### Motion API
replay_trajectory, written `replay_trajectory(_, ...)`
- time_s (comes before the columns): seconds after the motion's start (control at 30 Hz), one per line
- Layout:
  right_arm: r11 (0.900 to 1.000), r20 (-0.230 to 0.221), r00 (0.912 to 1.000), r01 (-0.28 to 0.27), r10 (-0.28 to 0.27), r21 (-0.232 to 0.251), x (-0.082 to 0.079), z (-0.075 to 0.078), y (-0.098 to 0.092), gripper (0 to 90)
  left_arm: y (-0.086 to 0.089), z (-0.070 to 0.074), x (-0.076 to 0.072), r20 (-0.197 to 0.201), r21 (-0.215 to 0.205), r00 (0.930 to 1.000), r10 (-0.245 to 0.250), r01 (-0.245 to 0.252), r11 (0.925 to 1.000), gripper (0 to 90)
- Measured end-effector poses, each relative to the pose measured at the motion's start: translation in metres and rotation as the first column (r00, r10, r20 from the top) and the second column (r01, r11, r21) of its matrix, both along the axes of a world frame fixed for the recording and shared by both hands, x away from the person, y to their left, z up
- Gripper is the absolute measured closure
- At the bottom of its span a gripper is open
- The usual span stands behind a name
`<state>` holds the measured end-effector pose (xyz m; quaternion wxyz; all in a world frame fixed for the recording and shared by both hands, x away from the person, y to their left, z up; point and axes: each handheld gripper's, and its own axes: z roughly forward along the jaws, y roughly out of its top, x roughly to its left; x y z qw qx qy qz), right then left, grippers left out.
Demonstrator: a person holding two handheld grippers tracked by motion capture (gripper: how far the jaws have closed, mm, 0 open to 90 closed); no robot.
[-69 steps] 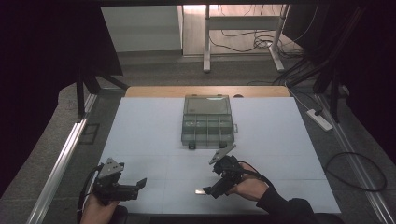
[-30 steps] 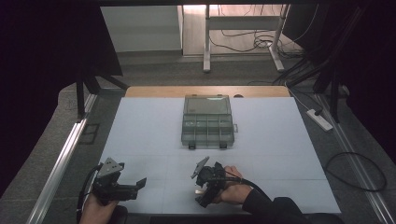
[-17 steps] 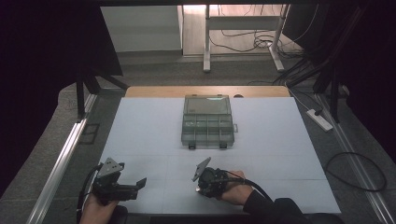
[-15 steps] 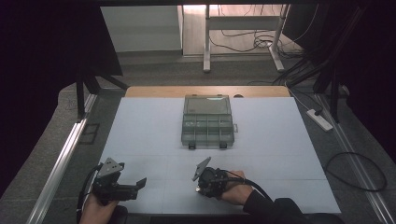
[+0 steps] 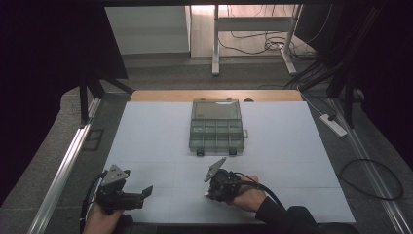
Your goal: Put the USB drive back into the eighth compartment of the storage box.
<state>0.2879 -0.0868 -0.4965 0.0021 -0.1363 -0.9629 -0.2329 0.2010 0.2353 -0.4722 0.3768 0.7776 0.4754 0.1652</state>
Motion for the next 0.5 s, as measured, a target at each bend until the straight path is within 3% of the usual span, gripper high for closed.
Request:
replay_trajectory(0.27, 0.998, 0.0, 0.9993, 0.037, -0.037, 0.047, 0.008, 0.009, -0.009, 79.0, 0.0, 0.0, 0.0, -0.002, 0.0, 1.0, -0.001, 0.001, 1.0, 2.1)
replay_trajectory(0.5, 0.991, -0.008, 0.9952, 0.098, -0.098, 0.094, 0.019, 0.018, -0.019, 79.0, 0.0, 0.0, 0.0, -0.004, 0.0, 1.0, -0.002, 0.002, 1.0, 2.1)
